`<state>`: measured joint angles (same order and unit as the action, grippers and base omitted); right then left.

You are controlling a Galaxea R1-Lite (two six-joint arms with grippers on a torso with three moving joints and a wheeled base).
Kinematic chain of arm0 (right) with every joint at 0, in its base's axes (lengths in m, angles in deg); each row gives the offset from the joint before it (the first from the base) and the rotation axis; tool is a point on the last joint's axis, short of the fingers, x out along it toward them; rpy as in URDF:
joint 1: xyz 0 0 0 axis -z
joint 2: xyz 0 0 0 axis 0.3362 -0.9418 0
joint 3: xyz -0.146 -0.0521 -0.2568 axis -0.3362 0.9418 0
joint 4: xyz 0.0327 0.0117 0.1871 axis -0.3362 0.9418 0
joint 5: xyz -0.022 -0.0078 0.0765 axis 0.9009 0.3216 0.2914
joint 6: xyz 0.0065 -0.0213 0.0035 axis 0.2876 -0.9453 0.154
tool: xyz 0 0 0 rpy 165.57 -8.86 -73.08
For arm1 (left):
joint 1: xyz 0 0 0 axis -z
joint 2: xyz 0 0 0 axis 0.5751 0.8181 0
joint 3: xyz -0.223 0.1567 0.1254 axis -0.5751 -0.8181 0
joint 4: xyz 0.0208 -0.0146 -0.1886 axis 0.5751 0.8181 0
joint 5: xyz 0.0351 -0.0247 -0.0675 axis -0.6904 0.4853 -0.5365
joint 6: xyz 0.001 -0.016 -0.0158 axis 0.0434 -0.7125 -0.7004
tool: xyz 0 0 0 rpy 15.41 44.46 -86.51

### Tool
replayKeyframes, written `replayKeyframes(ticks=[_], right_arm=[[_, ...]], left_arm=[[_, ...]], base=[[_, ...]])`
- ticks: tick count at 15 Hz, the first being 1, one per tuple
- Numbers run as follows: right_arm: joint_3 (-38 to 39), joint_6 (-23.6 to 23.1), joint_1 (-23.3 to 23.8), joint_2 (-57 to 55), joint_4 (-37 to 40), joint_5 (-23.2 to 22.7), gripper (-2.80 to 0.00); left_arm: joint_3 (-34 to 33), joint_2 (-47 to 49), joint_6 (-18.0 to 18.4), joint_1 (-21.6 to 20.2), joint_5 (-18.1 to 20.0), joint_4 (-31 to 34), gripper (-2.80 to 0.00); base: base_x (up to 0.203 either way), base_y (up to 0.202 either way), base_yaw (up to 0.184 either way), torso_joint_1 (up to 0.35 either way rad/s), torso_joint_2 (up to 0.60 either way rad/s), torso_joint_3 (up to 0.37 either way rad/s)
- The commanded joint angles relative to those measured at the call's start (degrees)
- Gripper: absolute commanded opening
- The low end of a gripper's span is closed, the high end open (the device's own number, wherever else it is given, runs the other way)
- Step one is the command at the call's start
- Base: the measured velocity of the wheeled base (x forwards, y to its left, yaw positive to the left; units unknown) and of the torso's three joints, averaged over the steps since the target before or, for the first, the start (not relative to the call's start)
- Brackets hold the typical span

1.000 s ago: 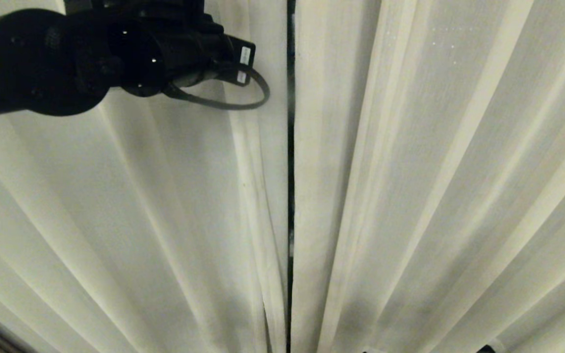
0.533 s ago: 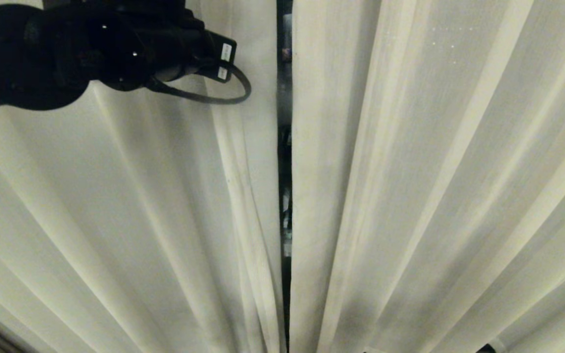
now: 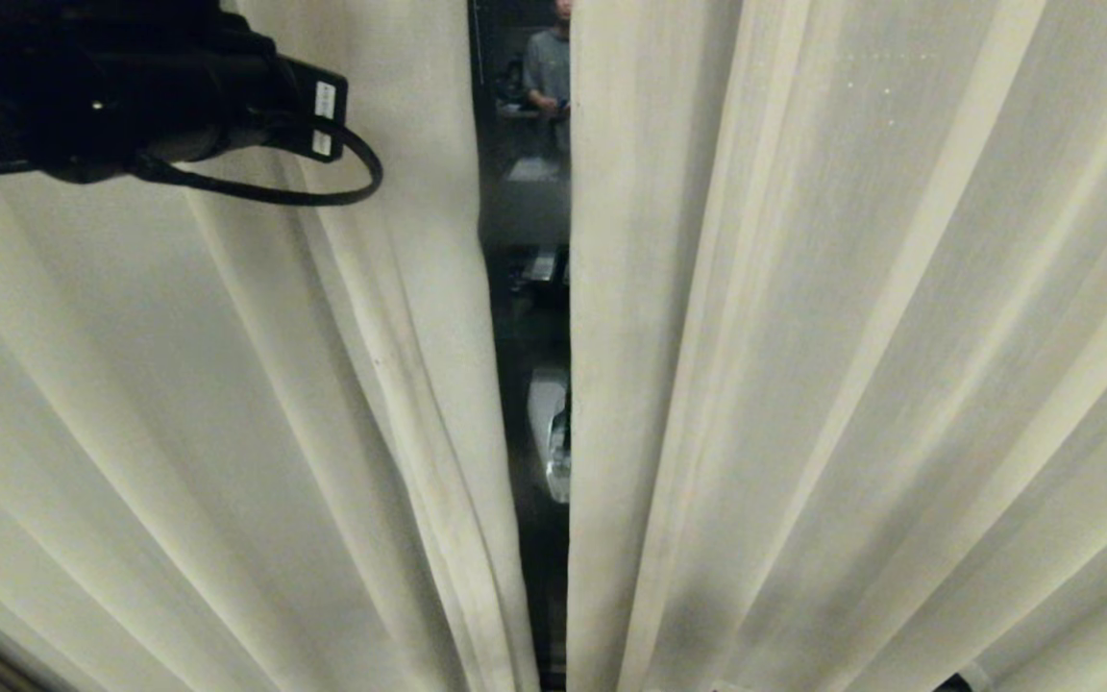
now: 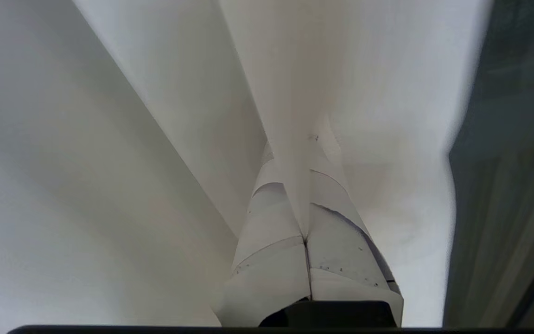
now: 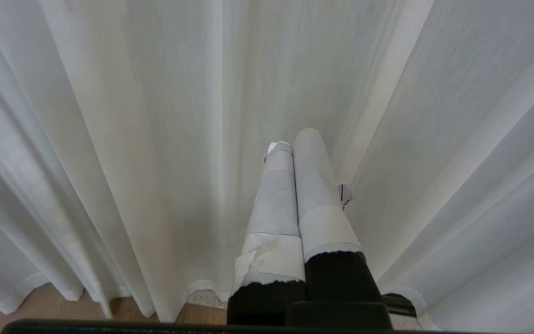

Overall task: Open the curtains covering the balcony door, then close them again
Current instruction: Pull the inner curtains open on both sides

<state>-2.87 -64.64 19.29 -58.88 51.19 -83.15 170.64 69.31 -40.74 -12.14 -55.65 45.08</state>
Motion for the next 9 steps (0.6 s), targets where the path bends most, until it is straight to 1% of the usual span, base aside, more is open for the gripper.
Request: replayKeyframes(ticks=[1,2,4,9], right_arm=[[0.01,-0.10,0.00,-0.09,0.00,-0.05,-2.80],[0.01,-0.08,0.00,-0.09,0.00,-0.05,-2.80],[0.01,-0.03,-0.09,-0.09,0.00,-0.05,-2.80],[0.01,-0.02,-0.09,-0.09,0.00,-0.05,-2.80]], left_arm=[[-5.57,-6.51,-1.64,-3.01,0.68,0.02,-2.80],[-7.17,-7.92,-2.74,-4.52,0.77,0.03,-2.80],[-9.08,-9.68,-5.42,-5.98,0.68,-0.02,-2.80],[-9.52,-10.96,-7.94,-8.81,0.91,-0.03,-2.80]], base=[[0.000,0.000,0.000,0.000,0.00,0.000],[0.000,0.000,0.000,0.000,0.00,0.000],[0.000,0.000,0.000,0.000,0.00,0.000],[0.000,0.000,0.000,0.000,0.00,0.000]])
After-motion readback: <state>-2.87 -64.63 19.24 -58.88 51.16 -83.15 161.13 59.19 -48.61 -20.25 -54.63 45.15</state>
